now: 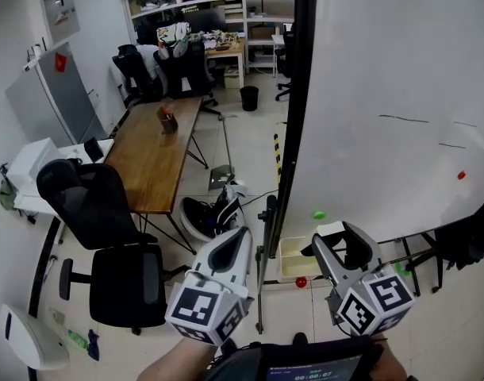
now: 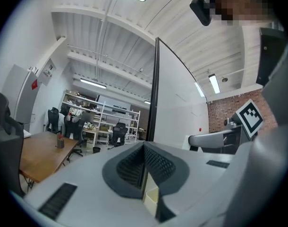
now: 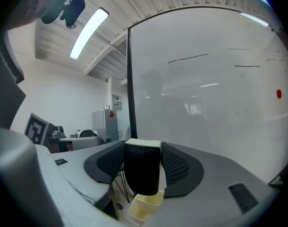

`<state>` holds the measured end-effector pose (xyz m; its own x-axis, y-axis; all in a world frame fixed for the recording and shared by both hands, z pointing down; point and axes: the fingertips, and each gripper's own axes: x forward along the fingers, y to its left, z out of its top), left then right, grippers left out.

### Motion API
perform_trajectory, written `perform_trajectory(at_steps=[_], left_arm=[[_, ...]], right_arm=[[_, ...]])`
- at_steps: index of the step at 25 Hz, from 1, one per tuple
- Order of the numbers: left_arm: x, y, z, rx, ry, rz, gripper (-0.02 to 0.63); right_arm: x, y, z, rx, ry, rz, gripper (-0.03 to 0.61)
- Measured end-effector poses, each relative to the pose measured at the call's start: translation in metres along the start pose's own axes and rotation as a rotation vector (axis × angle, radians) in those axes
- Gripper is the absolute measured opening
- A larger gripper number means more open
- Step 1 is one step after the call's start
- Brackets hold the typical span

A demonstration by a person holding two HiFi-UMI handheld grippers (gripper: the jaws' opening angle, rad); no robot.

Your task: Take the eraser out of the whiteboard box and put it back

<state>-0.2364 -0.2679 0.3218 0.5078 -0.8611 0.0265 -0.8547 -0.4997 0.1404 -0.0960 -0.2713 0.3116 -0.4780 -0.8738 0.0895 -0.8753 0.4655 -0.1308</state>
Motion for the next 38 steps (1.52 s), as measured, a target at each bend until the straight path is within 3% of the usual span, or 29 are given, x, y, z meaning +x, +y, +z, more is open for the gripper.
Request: perform_trajectory(at_steps=[13, 17, 23, 28, 38], left_arm=[[-0.018, -0.034, 0.029, 0.071, -0.042, -0.043, 0.011], [-0.021, -0.036, 0.027, 0.108, -0.02, -0.012, 0.011], [-0.021, -0.035, 0.026, 0.076, -0.024, 0.0, 0.012], [-0.015, -0.029, 0.032, 0.079, -0.084, 0.024, 0.014], [0.019, -0.008, 0.003, 0.078, -0.027, 0.033, 0.014]], right_arm=[[-0.032, 0.015, 0.029, -0.021, -0.045, 0.04, 0.275], [-0.036, 0.013, 0.032, -0.016, -0.046, 0.039, 0.275], [-0.034, 0.008, 0.033, -0.006, -0.065, 0.03, 0.275], [-0.021, 0.001, 0.027, -0.006, -0.05, 0.023, 0.275], [0.013, -0.014, 0.004, -0.002, -0.002, 0.014, 0.275]])
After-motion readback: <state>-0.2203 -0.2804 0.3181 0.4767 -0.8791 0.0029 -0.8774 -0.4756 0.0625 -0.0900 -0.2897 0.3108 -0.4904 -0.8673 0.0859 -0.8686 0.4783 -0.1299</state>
